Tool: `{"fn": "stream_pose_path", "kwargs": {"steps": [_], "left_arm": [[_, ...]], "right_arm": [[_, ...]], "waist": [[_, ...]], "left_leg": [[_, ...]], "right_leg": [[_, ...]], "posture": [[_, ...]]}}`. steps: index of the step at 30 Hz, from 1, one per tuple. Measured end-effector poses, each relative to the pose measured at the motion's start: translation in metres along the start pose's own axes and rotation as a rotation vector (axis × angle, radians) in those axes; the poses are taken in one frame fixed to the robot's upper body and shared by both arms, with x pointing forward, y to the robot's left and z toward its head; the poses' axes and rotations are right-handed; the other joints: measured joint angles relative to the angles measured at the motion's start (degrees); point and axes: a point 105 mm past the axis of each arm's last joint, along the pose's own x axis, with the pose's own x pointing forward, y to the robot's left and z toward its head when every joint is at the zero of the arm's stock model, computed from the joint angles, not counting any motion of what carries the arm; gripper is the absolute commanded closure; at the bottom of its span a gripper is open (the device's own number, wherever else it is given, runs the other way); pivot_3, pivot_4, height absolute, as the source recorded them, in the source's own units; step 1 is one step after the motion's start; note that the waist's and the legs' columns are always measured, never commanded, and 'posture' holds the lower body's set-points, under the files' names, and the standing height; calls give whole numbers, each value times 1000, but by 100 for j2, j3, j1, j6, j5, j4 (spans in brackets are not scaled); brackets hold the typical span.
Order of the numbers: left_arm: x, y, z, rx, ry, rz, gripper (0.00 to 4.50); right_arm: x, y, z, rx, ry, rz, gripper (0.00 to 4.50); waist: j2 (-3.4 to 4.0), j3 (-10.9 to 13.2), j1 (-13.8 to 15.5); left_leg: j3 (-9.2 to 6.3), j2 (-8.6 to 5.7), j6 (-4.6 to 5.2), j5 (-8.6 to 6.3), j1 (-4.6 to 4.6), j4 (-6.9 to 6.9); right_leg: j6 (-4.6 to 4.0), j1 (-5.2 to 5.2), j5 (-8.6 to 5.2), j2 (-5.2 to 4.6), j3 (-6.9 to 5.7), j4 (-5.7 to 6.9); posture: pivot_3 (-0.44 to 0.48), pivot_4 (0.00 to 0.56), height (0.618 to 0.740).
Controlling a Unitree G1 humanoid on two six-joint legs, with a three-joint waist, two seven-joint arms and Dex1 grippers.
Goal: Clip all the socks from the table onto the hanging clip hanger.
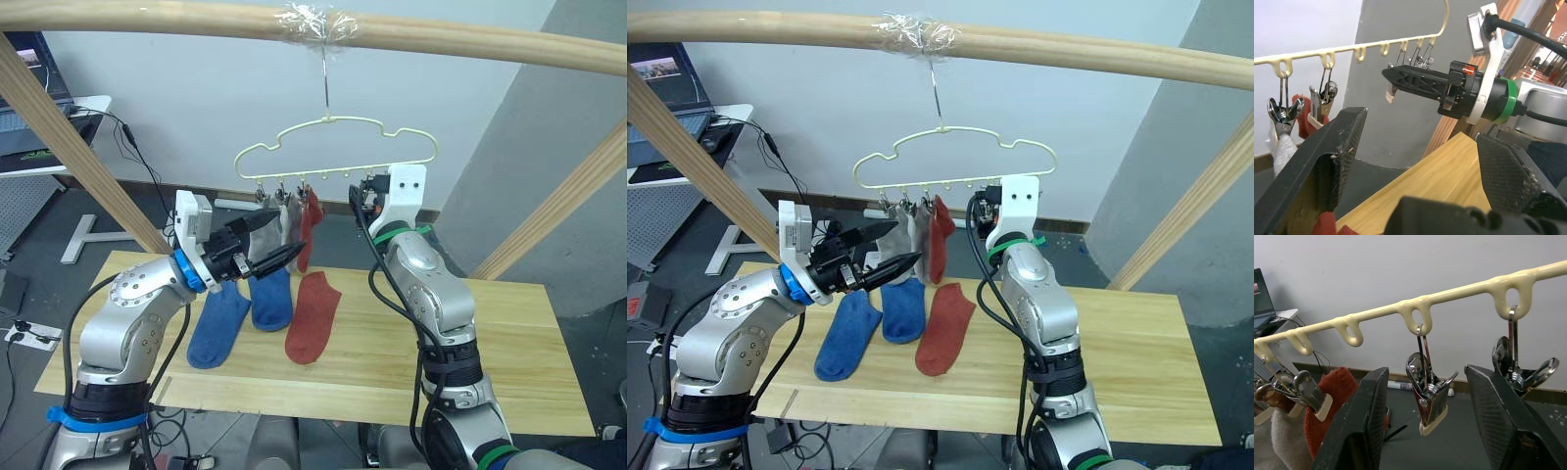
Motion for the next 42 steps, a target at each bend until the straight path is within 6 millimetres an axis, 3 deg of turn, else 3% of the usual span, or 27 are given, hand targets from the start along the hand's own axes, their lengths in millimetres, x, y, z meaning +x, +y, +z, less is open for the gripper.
{"fn": "stream_pose_path", "kwargs": {"steps": [12, 25, 42], "left_arm": [[1, -3, 4, 13, -10, -9, 399], [0, -6, 5, 19, -14, -14, 399], [-2, -5, 8, 36, -31, -7, 399]], "right_arm": [[-3, 16, 2, 24, 2, 66, 1924], [2, 15, -5, 42, 12, 76, 1924], [9, 22, 9, 30, -41, 103, 1924]], "waist": [[0, 0, 2], [0, 0, 3], [4, 8, 8]], "left_leg": [[0, 0, 0, 0, 0, 0], [-1, 0, 0, 0, 0, -1], [-1, 0, 0, 0, 0, -2]], "right_leg": [[0, 0, 0, 0, 0, 0], [0, 0, 0, 0, -1, 0], [0, 0, 0, 0, -2, -2]], "posture": [[260, 205, 740], [267, 207, 740], [268, 216, 740]]}}
